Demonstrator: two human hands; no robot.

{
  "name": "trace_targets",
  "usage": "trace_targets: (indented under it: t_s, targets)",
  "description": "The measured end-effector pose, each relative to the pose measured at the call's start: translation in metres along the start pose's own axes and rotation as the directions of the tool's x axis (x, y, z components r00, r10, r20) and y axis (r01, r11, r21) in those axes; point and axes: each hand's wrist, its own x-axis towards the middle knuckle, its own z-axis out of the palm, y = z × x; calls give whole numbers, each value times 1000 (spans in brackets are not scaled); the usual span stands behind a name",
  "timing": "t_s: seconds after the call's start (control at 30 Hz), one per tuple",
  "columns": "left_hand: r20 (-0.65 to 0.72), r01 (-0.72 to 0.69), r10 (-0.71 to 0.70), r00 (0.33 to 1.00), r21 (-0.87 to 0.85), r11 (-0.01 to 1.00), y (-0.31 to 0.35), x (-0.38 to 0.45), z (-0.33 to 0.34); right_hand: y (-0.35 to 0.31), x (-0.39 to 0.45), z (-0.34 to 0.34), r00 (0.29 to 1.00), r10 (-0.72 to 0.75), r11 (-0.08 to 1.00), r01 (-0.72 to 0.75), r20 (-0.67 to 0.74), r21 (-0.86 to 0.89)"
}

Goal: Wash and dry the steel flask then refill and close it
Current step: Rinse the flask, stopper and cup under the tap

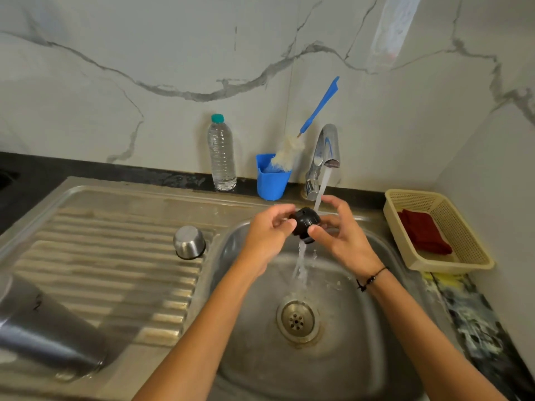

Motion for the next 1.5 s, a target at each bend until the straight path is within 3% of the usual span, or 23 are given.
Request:
trace_targets:
  t_s: [0.3, 0.5, 0.63, 0.77, 0.9, 1.27, 1.5]
  targets:
    - [-65, -247, 265, 962, 202, 948, 14, -36, -29, -51, -5, 11, 990, -143, 990, 144, 17, -7]
    - [-182, -428, 531, 827, 408, 806, -5, -71, -53, -62, -27, 39, 948, -306, 941, 315, 86, -123]
    - [-201, -304, 426, 882, 448, 841, -32, -90, -63, -51, -34, 67, 938, -272, 920, 319, 213, -230]
    - [-304, -252, 439, 845, 499, 829, -49, -107, -77, -43, -37, 95, 922, -296, 907, 353, 249, -231]
    - [-383, -23, 234, 894, 482, 876, -66, -116, -96, -40, -32, 126, 904, -215, 892, 336, 369, -304]
    - [-628, 220, 85, 773, 391, 894, -98, -109, -139, -49, 2, 224, 822, -206, 854, 416, 531, -313]
    - [-636, 302, 9, 772, 379, 875, -103, -95, -150, -48, 14, 241, 832, -167, 862, 384, 529, -330]
